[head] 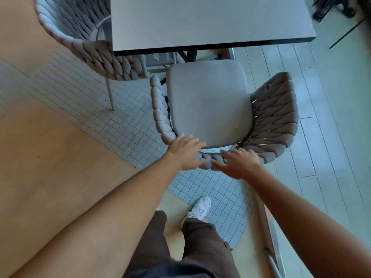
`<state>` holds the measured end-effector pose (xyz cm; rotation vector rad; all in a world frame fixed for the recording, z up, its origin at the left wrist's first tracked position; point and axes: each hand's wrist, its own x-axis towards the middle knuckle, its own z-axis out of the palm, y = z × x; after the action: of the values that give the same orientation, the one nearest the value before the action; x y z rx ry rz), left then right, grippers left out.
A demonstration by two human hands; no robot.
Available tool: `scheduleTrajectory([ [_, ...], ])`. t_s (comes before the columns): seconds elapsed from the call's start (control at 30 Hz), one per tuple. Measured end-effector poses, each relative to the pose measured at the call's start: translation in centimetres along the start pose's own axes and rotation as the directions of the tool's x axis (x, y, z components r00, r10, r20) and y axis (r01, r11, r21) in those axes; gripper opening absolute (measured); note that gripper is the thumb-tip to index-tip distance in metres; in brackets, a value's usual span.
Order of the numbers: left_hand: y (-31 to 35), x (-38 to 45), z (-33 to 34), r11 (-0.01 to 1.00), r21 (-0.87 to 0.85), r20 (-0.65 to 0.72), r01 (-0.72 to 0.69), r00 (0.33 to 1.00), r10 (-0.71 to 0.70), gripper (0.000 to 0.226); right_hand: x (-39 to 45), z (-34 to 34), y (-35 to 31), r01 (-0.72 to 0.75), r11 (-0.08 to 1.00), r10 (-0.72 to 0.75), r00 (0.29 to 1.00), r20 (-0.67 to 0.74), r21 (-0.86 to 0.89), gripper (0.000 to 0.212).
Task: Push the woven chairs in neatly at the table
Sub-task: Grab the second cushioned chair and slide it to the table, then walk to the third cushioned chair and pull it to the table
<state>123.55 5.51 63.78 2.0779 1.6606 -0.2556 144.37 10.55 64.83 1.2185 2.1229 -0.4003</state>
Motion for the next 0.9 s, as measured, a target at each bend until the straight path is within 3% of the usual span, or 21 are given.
scheduleTrajectory([
  [0.17, -6.3, -3.8, -3.6, 0.991, -0.067, -0.109, 0.119, 0.986, -0.126, 0.073, -0.3, -4.9, -5.3, 0.002, 1.000, -0.002, 0.983, -0.182, -0.003, 0.095],
  [0.33, -13.2, -8.0, -5.9, 0.963, -0.130, -0.173, 0.236, 0.951, -0.257, 0.070, 0.9, -9.9, -11.8, 0.002, 1.000, -0.008, 0.964, -0.265, -0.025, 0.099],
  [0.57, -23.2, -15.0, -7.9, 0.909, -0.190, -0.202, 0.370, 0.892, -0.405, 0.073, 3.0, -16.3, -22.0, 0.163, 0.986, -0.165, 0.918, -0.361, -0.036, 0.093],
  [0.9, -35.5, -25.1, -9.8, 0.769, -0.288, -0.255, 0.571, 0.728, -0.636, 0.071, 9.5, -24.1, -35.9, 0.395, 0.912, -0.410, 0.851, -0.328, -0.114, 0.098],
])
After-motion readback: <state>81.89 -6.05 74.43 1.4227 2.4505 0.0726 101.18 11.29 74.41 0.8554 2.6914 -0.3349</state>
